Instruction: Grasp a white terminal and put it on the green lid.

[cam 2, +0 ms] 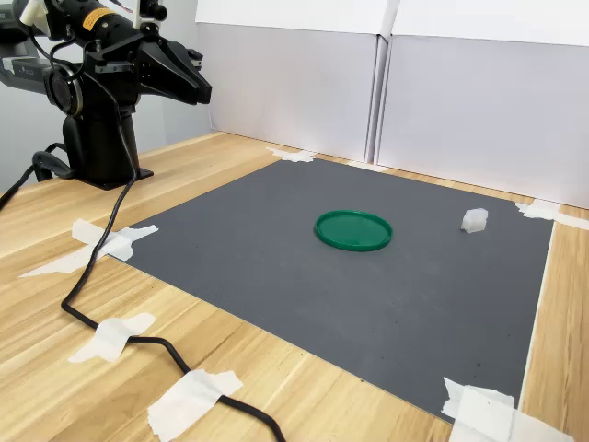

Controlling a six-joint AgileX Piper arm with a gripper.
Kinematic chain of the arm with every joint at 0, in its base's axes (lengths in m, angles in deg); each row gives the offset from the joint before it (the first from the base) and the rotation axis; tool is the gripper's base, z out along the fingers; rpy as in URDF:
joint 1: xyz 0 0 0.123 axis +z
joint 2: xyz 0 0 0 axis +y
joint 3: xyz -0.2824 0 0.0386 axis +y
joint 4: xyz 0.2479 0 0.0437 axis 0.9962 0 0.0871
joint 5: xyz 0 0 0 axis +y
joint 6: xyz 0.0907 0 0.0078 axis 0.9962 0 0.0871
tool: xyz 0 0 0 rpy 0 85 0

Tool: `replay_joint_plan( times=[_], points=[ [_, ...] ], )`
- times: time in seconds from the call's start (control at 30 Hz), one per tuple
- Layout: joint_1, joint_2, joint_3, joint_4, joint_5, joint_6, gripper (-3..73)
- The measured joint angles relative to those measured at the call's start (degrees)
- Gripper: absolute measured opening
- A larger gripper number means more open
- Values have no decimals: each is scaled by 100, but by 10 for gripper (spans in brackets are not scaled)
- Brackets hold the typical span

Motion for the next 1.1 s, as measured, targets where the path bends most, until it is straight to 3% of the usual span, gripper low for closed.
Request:
replay_joint_plan(
  times=[0.13, 0.3, 0.47, 0.67, 0.9, 1.0, 1.1],
  points=[
    [0, 540, -513, -72, 617, 0, 145],
    [0, 1576, -1299, -561, 1350, 0, 145],
    [0, 2687, -2213, -823, 1824, 0, 145],
    [0, 4079, -3247, -769, 2431, -5, 145],
    [0, 5490, -4530, -561, 3180, -515, 144],
    [0, 5982, -5083, -457, 3454, -603, 185],
    [0, 6477, -5604, -174, 3759, -683, 276]
  ],
)
